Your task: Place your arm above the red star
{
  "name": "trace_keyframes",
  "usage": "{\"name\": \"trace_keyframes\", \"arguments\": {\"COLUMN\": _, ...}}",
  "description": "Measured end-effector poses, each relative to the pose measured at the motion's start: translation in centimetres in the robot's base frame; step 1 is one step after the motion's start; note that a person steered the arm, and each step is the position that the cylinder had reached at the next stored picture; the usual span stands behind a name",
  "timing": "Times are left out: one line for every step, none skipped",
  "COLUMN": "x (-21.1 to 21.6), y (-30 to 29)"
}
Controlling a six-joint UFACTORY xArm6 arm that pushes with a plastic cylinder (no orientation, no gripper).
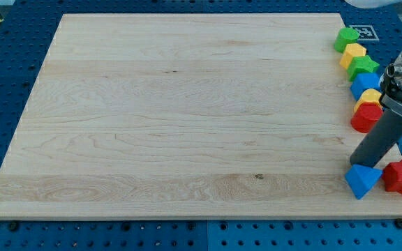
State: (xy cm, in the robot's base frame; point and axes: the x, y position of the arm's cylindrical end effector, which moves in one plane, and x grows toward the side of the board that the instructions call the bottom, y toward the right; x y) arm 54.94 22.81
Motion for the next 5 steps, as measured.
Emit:
{"name": "trace_keyframes", "arguments": {"x": -1.9, "y": -0.1}}
{"name": "trace_keyframes", "arguments": {"x": -2.4, "y": -0.7}}
{"name": "trace_keyframes", "arguments": {"x": -2.4, "y": 1.8}}
{"name": "trace_keyframes", "arguments": {"x": -2.4, "y": 3.3}}
{"name": "trace_keyframes", "arguments": {"x": -2.4, "y": 3.4}}
